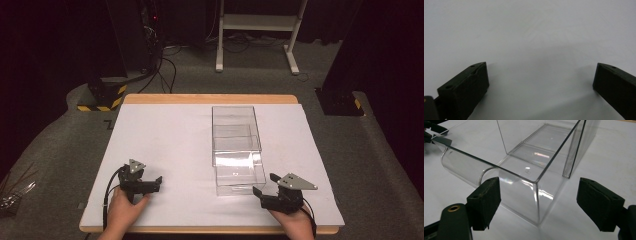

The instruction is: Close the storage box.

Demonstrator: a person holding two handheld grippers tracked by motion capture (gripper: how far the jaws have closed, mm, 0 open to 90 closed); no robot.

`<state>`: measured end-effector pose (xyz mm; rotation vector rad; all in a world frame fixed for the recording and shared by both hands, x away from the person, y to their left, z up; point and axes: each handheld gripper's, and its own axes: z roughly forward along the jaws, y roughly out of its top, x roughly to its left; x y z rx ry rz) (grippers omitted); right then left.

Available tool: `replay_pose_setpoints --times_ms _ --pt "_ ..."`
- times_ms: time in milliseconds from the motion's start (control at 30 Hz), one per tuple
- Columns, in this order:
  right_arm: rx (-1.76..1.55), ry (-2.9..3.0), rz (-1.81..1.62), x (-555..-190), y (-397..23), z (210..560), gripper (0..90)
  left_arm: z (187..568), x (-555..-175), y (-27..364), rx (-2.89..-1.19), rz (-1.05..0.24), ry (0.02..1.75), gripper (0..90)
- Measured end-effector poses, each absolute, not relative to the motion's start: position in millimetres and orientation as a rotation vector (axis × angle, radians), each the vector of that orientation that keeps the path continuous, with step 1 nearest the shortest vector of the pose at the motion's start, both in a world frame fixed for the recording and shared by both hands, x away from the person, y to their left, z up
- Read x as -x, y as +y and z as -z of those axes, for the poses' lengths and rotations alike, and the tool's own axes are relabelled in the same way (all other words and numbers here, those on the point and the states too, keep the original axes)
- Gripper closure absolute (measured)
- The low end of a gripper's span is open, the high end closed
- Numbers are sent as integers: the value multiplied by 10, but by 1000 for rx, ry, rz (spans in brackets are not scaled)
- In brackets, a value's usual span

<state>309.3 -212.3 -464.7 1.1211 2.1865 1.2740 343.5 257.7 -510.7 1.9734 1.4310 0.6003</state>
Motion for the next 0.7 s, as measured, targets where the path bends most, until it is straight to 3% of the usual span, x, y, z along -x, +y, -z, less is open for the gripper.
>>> replay_pose_setpoints --times_ms 700 --pt "-1118 2190 -1240 -3185 -2001 4705 186 5106 -3435 2577 -1974 -601 1431 5"
